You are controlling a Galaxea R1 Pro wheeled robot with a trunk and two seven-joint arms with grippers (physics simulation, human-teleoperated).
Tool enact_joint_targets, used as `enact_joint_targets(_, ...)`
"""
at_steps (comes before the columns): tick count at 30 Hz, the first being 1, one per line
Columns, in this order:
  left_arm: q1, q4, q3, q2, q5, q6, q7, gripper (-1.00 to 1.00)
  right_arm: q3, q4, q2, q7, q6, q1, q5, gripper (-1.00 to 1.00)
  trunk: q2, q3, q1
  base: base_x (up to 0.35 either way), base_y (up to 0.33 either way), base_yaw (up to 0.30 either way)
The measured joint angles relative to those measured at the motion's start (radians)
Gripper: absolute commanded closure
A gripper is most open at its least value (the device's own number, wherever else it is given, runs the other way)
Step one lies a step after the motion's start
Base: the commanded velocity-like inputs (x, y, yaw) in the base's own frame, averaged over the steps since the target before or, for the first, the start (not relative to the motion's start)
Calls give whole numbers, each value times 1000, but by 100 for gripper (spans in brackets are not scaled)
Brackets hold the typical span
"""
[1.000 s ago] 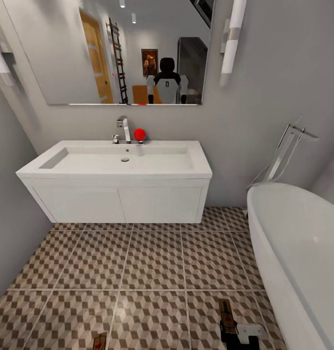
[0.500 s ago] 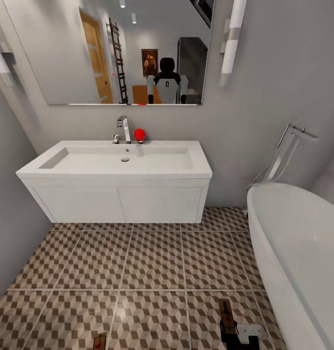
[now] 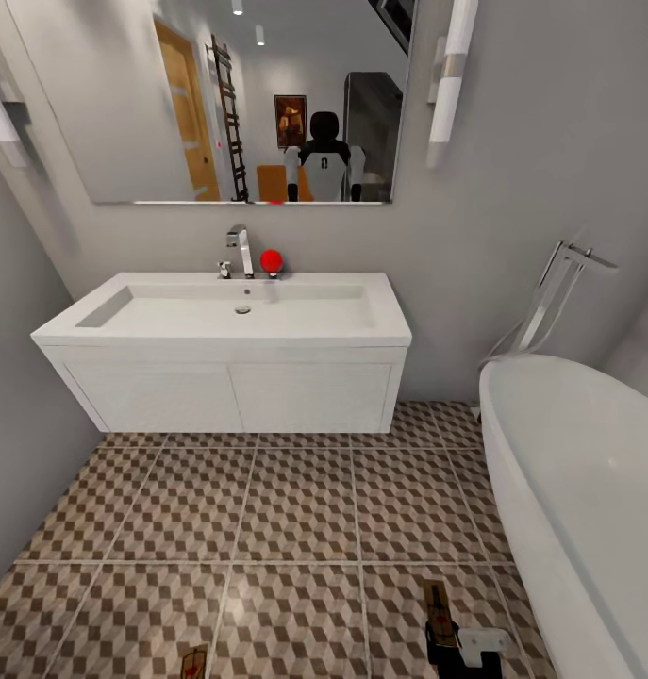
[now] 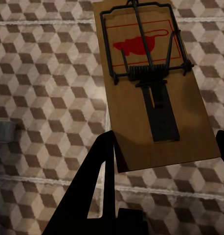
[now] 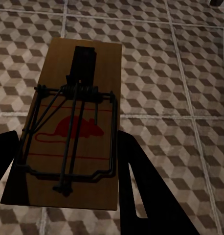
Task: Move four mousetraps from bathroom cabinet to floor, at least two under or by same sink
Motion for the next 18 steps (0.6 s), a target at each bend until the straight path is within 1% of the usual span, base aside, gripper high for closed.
enact_joint_targets(3, 0, -5, 4, 0, 0, 5, 3, 100, -1, -2, -1, 0, 5, 0, 1, 100, 0, 0, 0, 0, 0, 0)
enact_joint_targets(5, 0, -8, 6, -1, -1, 31, 4, 100, -2, -6, -2, 0, 10, 0, 2, 100, 0, 0, 0, 0, 0, 0)
enact_joint_targets(7, 0, -22, 7, -1, -1, 95, 4, 100, -2, -12, -4, -1, 28, 0, 3, 100, 0, 0, 0, 0, 0, 0)
enact_joint_targets(8, -1, -44, 7, -1, -2, 160, 3, 100, -2, -19, -4, -1, 53, 0, 3, 100, 0, 0, 0, 0, 0, 0)
enact_joint_targets(9, -1, -82, 7, -1, -3, 238, 2, 100, -2, -30, -5, -1, 90, -2, 4, 100, 0, 0, 0, 0, 0, 0)
enact_joint_targets(11, -1, -209, 6, 3, -4, 414, 0, 100, -2, -72, -7, -2, 181, -4, 5, 100, 0, 0, 0, 0, 0, 0)
enact_joint_targets(12, -1, -248, 7, 4, -4, 457, -1, 100, -2, -88, -8, -2, 204, -4, 5, 100, 0, 0, 0, 0, 0, 0)
enact_joint_targets(13, -1, -319, 7, 6, -5, 533, -2, 100, -2, -126, -9, -2, 245, -5, 5, 100, 0, 0, 0, 0, 0, 0)
enact_joint_targets(14, -2, -383, 7, 8, -5, 593, -3, 100, -2, -168, -9, -2, 281, -6, 5, 100, 0, 0, 0, 0, 0, 0)
enact_joint_targets(15, -2, -413, 8, 8, -4, 621, -3, 100, -2, -189, -9, -2, 298, -6, 4, 100, 0, 0, 0, 0, 0, 0)
enact_joint_targets(16, -4, -518, 7, 9, -4, 728, -3, 100, -2, -260, -9, -3, 367, -10, 5, 100, 0, 0, 0, 0, 0, 0)
enact_joint_targets(17, -6, -559, 7, 9, -4, 764, -3, 100, -3, -279, -9, -3, 392, -18, 4, 100, 0, 0, 0, 0, 0, 0)
enact_joint_targets(18, -6, -576, 7, 9, -4, 780, -2, 100, -3, -285, -10, -3, 403, -24, 4, 100, 0, 0, 0, 0, 0, 0)
